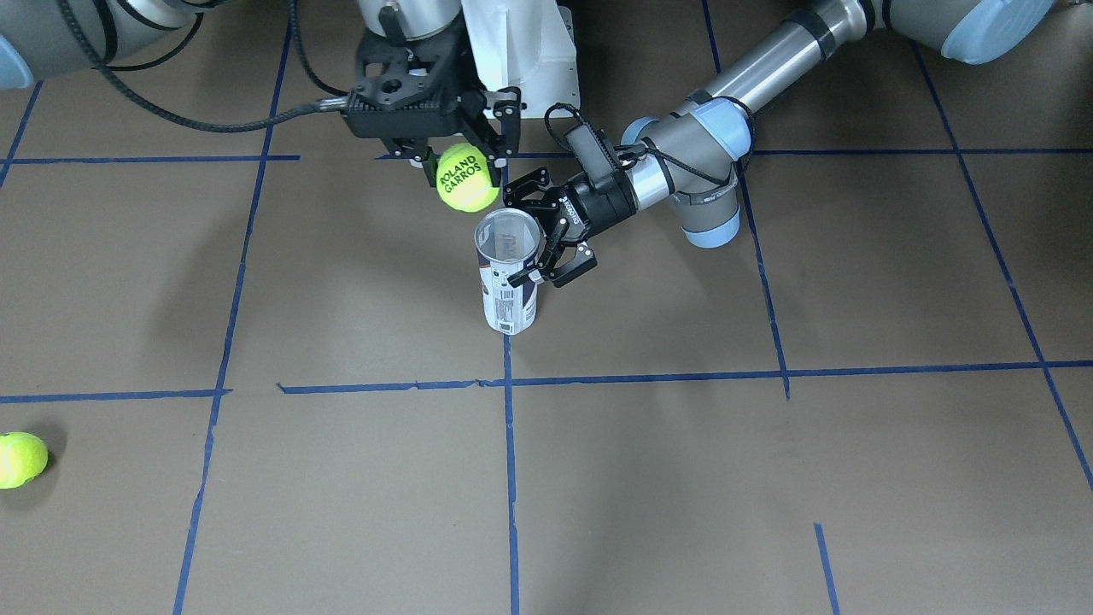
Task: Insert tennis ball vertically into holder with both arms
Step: 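Open the right gripper to drop the ball into the can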
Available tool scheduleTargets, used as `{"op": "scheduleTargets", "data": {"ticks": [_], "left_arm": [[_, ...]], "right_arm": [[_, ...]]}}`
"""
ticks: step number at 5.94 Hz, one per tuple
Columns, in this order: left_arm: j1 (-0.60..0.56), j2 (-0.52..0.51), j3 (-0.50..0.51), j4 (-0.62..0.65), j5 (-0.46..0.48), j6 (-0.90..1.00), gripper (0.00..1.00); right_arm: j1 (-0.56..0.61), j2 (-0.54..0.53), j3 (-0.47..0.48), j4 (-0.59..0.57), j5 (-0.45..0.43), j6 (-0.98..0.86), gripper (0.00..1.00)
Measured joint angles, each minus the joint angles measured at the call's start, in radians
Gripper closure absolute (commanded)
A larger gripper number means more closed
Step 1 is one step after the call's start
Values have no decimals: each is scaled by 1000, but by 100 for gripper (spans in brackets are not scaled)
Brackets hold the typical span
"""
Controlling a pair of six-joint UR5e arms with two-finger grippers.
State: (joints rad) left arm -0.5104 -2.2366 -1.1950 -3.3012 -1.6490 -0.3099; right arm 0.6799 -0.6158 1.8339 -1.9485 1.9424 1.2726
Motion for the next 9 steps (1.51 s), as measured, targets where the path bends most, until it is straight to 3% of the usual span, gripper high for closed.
{"op": "scheduleTargets", "data": {"ticks": [2, 8, 9], "left_arm": [[1, 0, 0, -1, 0, 0, 15], [1, 3, 0, -1, 0, -2, 18], [1, 7, 0, -1, 0, -2, 18]], "right_arm": [[-25, 74, -117, 4, -52, 4, 100], [-52, 65, -148, 7, -85, -7, 95], [-53, 62, -147, 7, -86, -9, 33]]}}
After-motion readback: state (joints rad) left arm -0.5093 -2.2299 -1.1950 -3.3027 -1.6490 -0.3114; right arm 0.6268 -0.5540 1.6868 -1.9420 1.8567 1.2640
